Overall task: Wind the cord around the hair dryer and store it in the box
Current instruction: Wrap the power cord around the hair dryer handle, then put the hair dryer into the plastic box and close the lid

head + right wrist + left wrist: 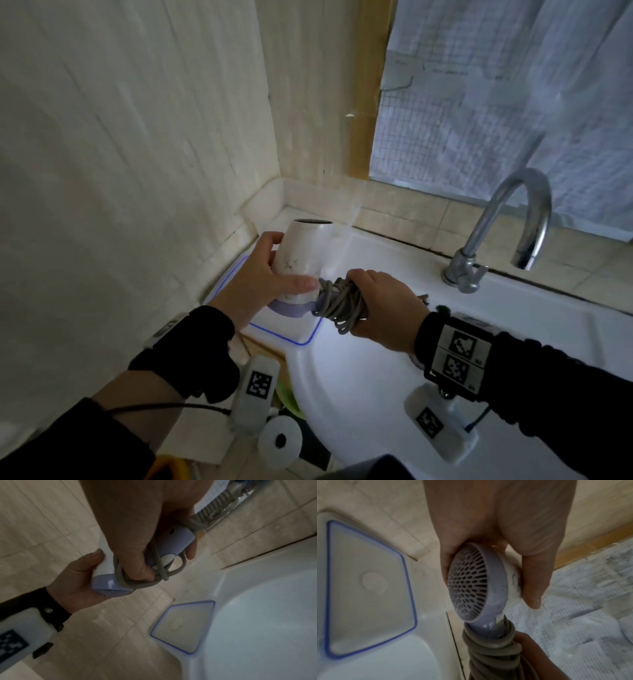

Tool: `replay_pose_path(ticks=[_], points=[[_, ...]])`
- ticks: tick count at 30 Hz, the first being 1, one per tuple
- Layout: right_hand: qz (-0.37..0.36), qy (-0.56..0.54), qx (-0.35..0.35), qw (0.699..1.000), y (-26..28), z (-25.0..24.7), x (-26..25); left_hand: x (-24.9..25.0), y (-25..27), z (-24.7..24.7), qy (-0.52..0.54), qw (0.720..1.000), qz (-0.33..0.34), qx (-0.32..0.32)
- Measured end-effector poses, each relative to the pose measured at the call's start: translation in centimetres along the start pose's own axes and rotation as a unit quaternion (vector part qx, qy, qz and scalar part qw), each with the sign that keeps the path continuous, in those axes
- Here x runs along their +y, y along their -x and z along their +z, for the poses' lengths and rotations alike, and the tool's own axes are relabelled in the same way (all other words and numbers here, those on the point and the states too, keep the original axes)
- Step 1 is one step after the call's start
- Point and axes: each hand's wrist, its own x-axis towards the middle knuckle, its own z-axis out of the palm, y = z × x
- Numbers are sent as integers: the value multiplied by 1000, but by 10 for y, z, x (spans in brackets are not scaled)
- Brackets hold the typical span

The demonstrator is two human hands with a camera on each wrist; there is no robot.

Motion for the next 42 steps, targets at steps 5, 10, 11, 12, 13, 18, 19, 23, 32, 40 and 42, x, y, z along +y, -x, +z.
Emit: replay_pose_path(ticks=[5, 10, 11, 12, 13, 18, 19, 23, 32, 40, 42], points=[[-19, -2, 12, 1000, -44, -15, -9, 16, -27, -29, 12, 1000, 18, 10], [10, -26, 11, 1000, -78, -15, -24, 21, -56, -63, 31, 999, 14, -11], [15, -31, 13, 999, -86, -15, -27, 21, -62, -69, 39, 999, 12, -7], [21, -34, 16, 999, -94, -14, -30, 20, -70, -76, 48, 999, 10, -2], [29, -35, 20, 999, -103, -14, -34, 20, -78, -83, 56, 998, 10, -1], [79, -39, 39, 995, -142, -24, -42, 18, -118, -104, 80, 996, 31, 11], [87, -39, 39, 995, -150, -26, -41, 17, -126, -104, 88, 995, 33, 24], [119, -55, 19, 991, -188, -33, -25, 12, -166, -95, 110, 988, 36, 98], [122, -73, -84, 986, -268, -14, 34, -24, -245, -76, 43, 985, -32, 162], [126, -73, -188, 971, -310, 9, 62, -55, -285, -66, -101, 978, -118, 137], [130, -78, -200, 968, -316, 13, 63, -56, -289, -64, -153, 969, -130, 143]])
